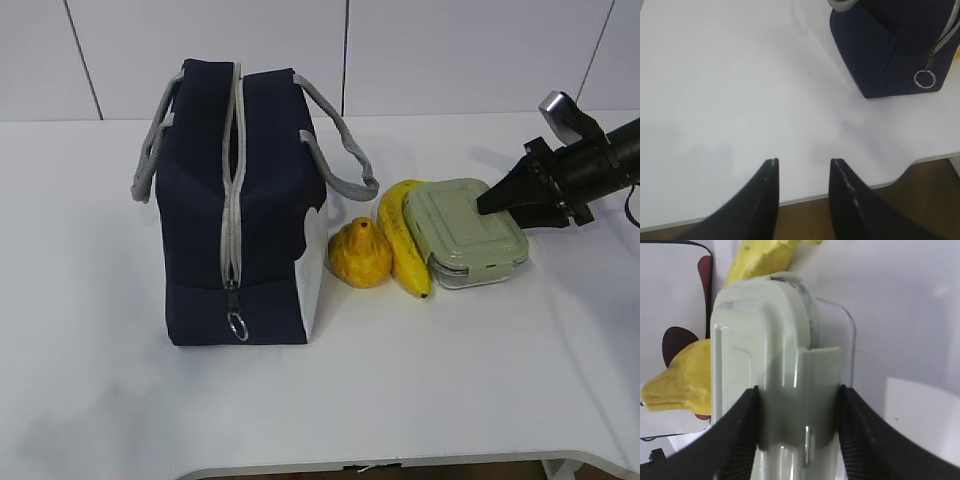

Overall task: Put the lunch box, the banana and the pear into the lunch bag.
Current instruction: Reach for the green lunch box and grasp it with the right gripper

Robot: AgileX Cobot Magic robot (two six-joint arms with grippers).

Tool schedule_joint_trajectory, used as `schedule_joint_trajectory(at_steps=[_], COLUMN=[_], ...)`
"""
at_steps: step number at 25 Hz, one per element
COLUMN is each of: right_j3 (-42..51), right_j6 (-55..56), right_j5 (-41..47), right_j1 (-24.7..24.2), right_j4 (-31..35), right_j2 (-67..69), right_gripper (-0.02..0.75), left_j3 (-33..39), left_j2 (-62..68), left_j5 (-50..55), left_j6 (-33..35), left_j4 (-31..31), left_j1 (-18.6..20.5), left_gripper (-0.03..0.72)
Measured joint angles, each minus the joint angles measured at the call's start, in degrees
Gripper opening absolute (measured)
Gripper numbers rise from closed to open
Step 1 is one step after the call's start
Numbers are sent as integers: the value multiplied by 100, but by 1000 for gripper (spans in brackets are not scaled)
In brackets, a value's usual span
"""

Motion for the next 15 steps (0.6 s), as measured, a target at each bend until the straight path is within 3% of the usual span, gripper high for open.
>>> schedule_joint_trajectory(at_steps=[15], right_j3=[0], right_j6=[225], right_j5=[-85], right_j1=[10], right_j4=[-269], right_j2=[-220], right_gripper=[372], left_j3=[0], left_j2=[0], left_j5=[0], left_j6=[0], left_j4=[0], left_j1=[0], left_gripper=[239])
